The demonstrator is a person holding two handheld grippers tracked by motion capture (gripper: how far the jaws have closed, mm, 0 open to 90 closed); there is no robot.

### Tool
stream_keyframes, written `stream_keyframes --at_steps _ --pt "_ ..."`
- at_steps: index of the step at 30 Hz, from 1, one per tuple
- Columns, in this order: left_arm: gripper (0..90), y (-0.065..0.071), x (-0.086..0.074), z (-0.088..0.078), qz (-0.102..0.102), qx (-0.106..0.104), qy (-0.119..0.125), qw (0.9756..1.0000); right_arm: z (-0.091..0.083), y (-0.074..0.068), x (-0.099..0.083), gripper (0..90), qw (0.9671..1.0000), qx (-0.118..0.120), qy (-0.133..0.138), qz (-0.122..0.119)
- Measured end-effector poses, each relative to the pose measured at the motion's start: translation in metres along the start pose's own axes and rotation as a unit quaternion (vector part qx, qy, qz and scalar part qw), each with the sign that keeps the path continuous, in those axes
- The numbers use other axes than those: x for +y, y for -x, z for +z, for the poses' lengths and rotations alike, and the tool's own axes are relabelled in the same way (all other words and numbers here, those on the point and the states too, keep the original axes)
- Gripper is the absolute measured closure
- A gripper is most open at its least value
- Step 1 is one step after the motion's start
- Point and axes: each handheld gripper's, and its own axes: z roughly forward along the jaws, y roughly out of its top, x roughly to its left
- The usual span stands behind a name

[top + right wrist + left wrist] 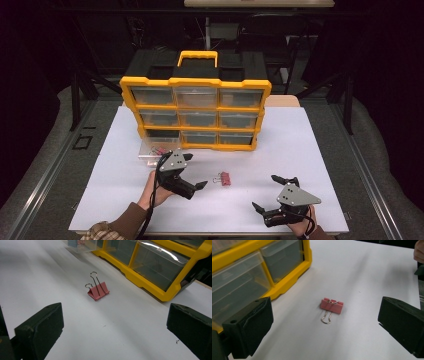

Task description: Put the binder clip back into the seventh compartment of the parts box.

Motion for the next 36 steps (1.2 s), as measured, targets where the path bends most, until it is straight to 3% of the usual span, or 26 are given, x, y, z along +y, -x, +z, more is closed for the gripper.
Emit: stream_keyframes --at_steps 5,20,36 --pt "0.0 0.003 0.000 0.013 0.010 -0.015 -0.011 0.9998 0.000 0.000 0.000 0.5 1.0000 0.001 0.000 0.000" --pt "0.0 0.004 0.003 0.044 0.016 -0.038 -0.039 0.9984 0.000 0.001 0.000 0.3 1.0000 0.005 0.000 0.002" --pt "0.1 -0.001 0.003 0.079 0.025 -0.050 -0.076 0.9956 0.000 0.001 -0.001 0.3 1.0000 0.007 0.001 0.001"
